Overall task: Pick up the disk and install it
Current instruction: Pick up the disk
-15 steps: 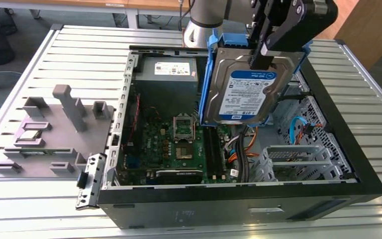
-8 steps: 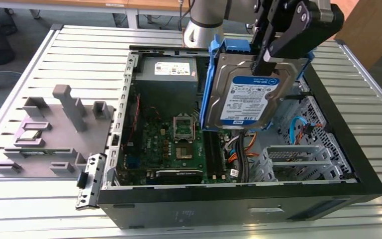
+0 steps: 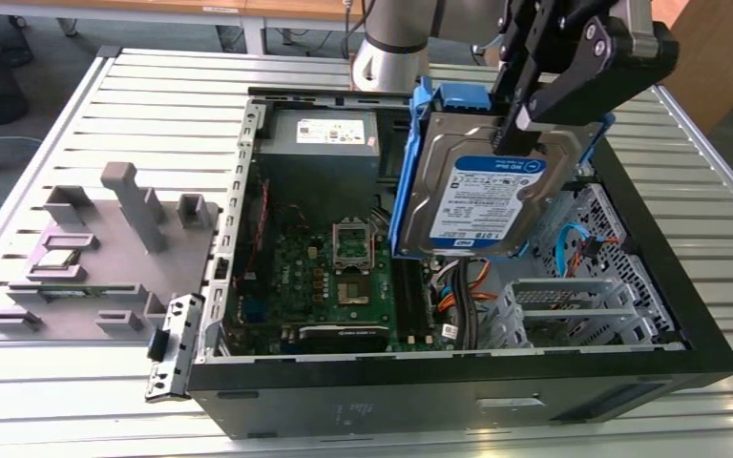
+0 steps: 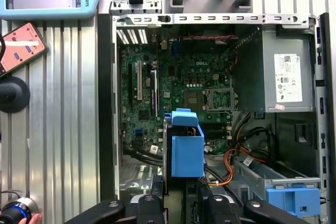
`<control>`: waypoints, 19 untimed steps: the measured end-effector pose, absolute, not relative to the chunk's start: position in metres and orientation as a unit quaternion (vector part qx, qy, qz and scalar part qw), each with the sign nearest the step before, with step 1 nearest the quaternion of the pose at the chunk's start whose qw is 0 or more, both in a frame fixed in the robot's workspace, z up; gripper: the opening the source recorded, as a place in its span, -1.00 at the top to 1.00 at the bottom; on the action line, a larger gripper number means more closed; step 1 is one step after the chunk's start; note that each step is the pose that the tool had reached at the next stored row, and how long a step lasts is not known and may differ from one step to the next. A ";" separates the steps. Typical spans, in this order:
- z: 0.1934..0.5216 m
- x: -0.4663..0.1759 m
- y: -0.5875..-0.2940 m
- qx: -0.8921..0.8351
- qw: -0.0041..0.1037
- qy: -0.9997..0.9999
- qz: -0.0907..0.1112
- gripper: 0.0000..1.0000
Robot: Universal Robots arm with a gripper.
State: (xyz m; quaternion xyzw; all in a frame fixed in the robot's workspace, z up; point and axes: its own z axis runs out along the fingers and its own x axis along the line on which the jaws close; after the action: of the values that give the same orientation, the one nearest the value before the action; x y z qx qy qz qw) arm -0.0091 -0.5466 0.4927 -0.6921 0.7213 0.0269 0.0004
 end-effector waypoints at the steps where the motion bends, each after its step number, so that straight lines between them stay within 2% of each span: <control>1: 0.493 -0.007 -0.547 -0.692 0.000 0.721 0.027 0.30; 19: 0.490 0.037 -0.550 -0.691 -0.001 0.723 0.028 0.30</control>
State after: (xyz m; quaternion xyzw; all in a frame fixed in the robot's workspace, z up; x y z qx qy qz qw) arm 0.0367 -0.5503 0.4904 -0.6906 0.7227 0.0280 -0.0007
